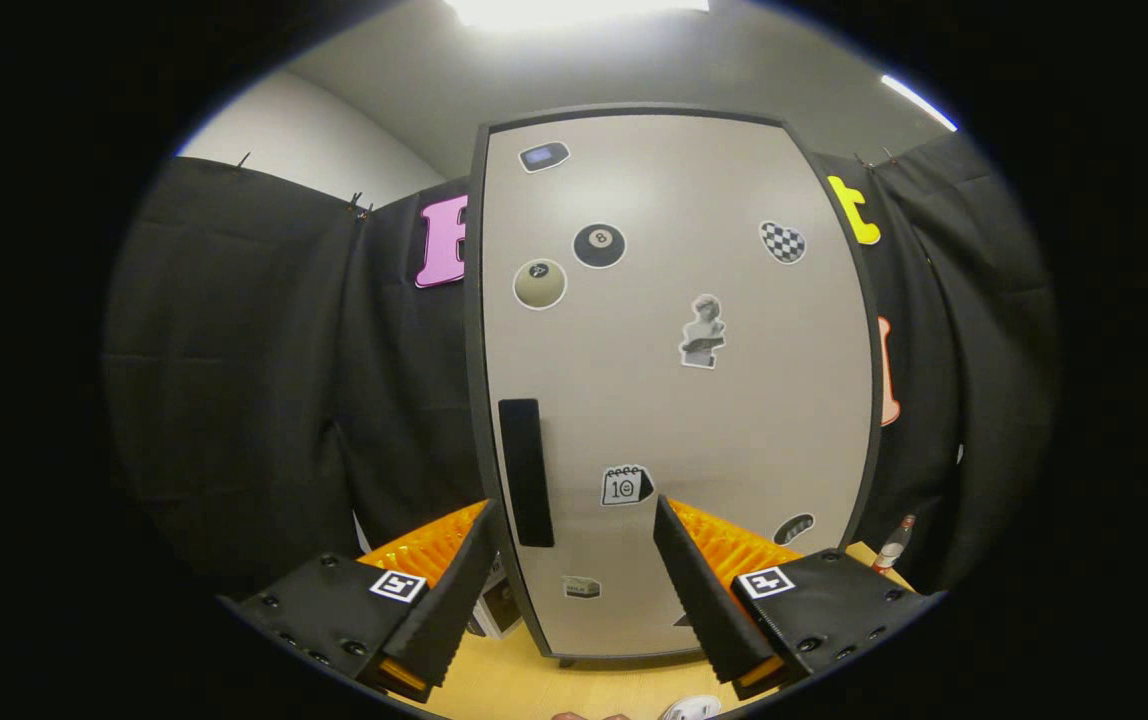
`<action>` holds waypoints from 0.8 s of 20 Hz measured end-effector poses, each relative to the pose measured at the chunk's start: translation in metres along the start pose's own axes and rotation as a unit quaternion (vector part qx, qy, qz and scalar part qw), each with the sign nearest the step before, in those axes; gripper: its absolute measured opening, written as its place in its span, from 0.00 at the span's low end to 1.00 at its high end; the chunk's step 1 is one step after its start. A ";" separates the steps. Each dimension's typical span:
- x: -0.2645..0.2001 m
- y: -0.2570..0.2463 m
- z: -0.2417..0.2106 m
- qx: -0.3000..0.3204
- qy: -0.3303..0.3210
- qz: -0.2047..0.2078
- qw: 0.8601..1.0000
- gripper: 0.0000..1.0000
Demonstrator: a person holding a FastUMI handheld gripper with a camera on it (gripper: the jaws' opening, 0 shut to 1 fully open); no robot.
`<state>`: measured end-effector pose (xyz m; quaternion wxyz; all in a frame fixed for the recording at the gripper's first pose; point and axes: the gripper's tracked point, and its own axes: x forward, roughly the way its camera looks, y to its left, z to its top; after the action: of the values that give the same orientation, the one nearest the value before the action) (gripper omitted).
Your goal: Open the shoe cabinet door, grab the shoes and put them into the shoe cabinet, then close the shoe cabinet door.
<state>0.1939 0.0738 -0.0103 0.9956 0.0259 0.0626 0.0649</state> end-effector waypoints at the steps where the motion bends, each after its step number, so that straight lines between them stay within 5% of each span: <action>1: 0.010 0.004 0.001 -0.009 0.000 0.004 1.000 0.97; 16: 0.088 0.019 -0.014 -0.060 0.001 -0.009 0.998 0.92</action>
<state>0.2763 0.1050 -0.0335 0.9958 -0.0344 0.0602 0.0599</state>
